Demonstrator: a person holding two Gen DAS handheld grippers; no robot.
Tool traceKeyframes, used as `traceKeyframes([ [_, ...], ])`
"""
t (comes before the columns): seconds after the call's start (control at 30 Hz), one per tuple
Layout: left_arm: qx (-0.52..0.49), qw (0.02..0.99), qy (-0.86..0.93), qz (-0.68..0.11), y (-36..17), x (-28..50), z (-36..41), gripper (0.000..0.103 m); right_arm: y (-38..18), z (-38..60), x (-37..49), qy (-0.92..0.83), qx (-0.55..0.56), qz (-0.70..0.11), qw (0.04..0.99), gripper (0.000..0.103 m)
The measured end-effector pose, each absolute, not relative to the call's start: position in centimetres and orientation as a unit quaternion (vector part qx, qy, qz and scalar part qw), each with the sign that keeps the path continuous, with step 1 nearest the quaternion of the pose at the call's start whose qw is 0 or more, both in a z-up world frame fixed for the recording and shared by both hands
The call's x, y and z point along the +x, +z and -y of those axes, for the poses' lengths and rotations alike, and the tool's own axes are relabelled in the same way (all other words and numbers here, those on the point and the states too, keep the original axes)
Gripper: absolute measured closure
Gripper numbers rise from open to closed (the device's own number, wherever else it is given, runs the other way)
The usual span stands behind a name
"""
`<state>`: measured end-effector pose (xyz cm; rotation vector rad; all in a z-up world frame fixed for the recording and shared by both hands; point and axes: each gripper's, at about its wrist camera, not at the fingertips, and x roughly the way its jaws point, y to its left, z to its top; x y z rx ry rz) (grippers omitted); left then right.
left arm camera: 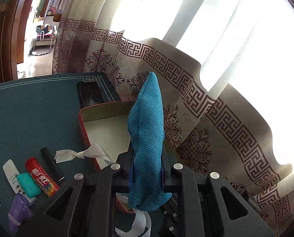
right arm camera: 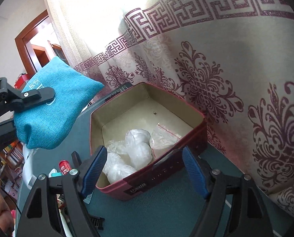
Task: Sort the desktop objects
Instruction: 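Lower the blue pouch into the tin and open the left gripper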
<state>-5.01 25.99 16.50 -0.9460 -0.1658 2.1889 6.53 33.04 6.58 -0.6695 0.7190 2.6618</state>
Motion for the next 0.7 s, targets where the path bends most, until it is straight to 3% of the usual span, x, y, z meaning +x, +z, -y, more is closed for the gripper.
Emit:
traceKeyframes([
  [0.2, -0.386, 0.386, 0.836, 0.057, 15.7, -6.2, -30.3, 0.081, 6.1, -33.4, 6.4, 0.924, -0.232, -0.26, 0.156, 0.02],
  [0.33, -0.386, 0.374, 0.842, 0.039, 15.2, -7.0, -32.0, 0.061, 5.9, -33.8, 6.2, 0.92, -0.234, -0.27, 0.159, 0.02],
  [0.43, -0.37, 0.356, 0.858, 0.015, 15.2, -6.8, -32.1, 0.052, 5.9, -33.9, 6.1, 0.919, -0.236, -0.273, 0.159, 0.02],
  [0.7, -0.378, 0.322, 0.868, 0.009, 15.0, -6.9, -28.7, 0.051, 6.3, -33.9, 6.3, 0.922, -0.233, -0.267, 0.159, 0.02],
])
